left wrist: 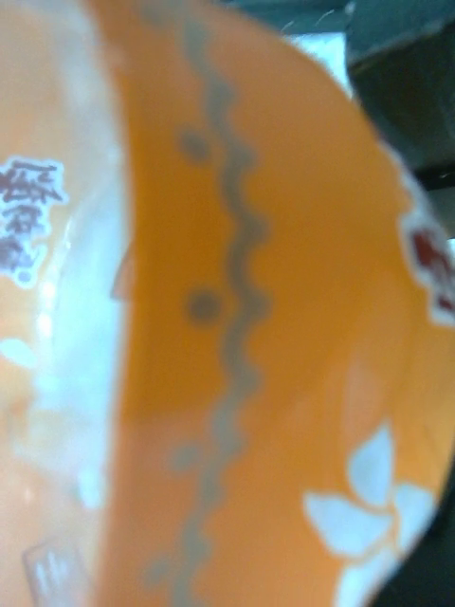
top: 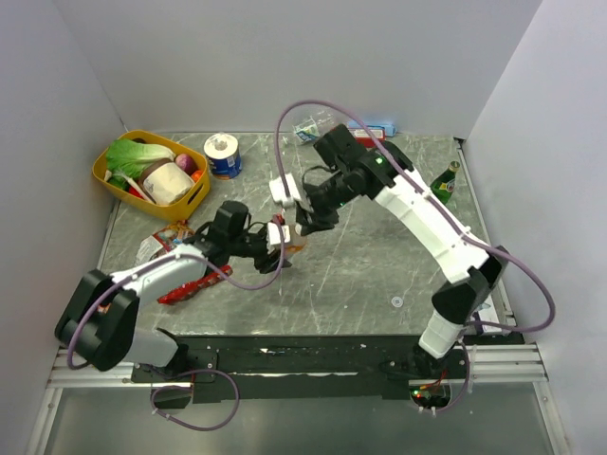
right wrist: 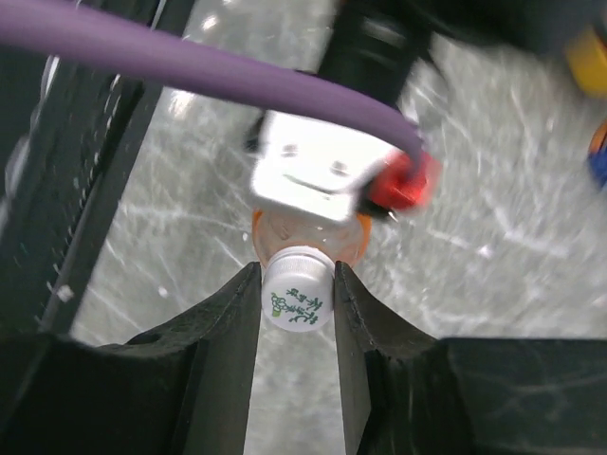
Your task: Screw on the bottle caps
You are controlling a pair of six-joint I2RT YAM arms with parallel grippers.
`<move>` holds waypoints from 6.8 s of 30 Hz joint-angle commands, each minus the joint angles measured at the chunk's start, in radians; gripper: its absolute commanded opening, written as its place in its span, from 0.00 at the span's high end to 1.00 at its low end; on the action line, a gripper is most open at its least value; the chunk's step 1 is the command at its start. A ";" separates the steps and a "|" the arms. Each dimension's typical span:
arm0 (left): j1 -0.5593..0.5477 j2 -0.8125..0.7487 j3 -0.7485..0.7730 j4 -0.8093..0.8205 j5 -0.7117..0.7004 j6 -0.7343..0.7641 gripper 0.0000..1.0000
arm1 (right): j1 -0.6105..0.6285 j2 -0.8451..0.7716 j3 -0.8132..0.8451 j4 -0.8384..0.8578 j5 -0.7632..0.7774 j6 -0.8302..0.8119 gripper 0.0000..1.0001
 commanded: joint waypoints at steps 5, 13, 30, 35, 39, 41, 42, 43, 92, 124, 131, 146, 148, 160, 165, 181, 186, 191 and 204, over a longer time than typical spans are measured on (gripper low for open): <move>-0.114 -0.082 -0.035 0.534 -0.630 -0.539 0.99 | -0.037 0.142 0.108 0.102 0.109 0.729 1.00; -0.171 0.050 0.067 0.423 -0.973 -0.567 0.99 | -0.052 0.187 0.079 0.099 0.140 1.086 1.00; -0.104 -0.046 -0.088 0.401 -0.536 -0.485 0.99 | -0.354 0.113 0.192 0.293 -0.201 1.011 0.41; -0.087 -0.086 -0.099 0.470 -0.393 -0.533 0.99 | -0.364 -0.053 -0.120 0.606 -0.287 1.145 0.18; -0.089 -0.073 -0.064 0.467 -0.307 -0.587 0.99 | -0.335 -0.053 -0.126 0.646 -0.339 1.153 0.01; -0.089 -0.070 -0.044 0.461 -0.265 -0.596 0.99 | -0.319 -0.059 -0.140 0.689 -0.342 1.158 0.01; -0.089 -0.068 -0.042 0.461 -0.256 -0.605 0.99 | -0.306 -0.063 -0.149 0.708 -0.333 1.159 0.01; -0.089 -0.068 -0.039 0.464 -0.247 -0.608 0.99 | -0.299 -0.074 -0.164 0.718 -0.331 1.159 0.01; 0.055 -0.083 0.064 0.075 -0.515 -0.653 0.04 | -0.380 -0.278 -0.574 1.009 -0.023 0.805 1.00; 0.080 -0.033 0.147 -0.004 -0.549 -0.584 0.04 | -0.463 -0.097 -0.698 1.189 0.087 0.777 0.82; 0.080 -0.027 0.145 0.004 -0.541 -0.594 0.04 | -0.465 -0.077 -0.666 1.166 0.158 0.828 0.59; 0.080 -0.002 0.153 0.027 -0.523 -0.608 0.04 | -0.483 -0.070 -0.622 1.131 0.166 0.827 0.46; 0.080 -0.004 0.151 0.030 -0.517 -0.614 0.04 | -0.485 -0.071 -0.622 1.131 0.161 0.828 0.46; 0.080 0.001 0.145 0.047 -0.529 -0.617 0.04 | -0.485 -0.070 -0.589 1.108 0.163 0.827 0.41; 0.080 0.010 0.163 0.055 -0.546 -0.578 0.04 | -0.485 -0.085 -0.553 1.090 0.149 0.837 0.24; 0.091 0.281 0.439 0.165 -0.649 -0.165 0.04 | -0.485 -0.158 -0.422 1.041 0.126 0.934 0.01; 0.120 0.561 0.729 0.115 -0.685 -0.078 0.04 | -0.486 -0.200 -0.451 1.019 0.134 0.928 0.01; 0.137 0.771 0.928 0.160 -0.661 -0.012 0.04 | -0.486 -0.253 -0.512 1.024 0.143 0.913 0.01; 0.180 1.176 1.496 0.066 -0.531 -0.030 0.04 | -0.505 -0.281 -0.562 1.036 0.212 0.894 0.01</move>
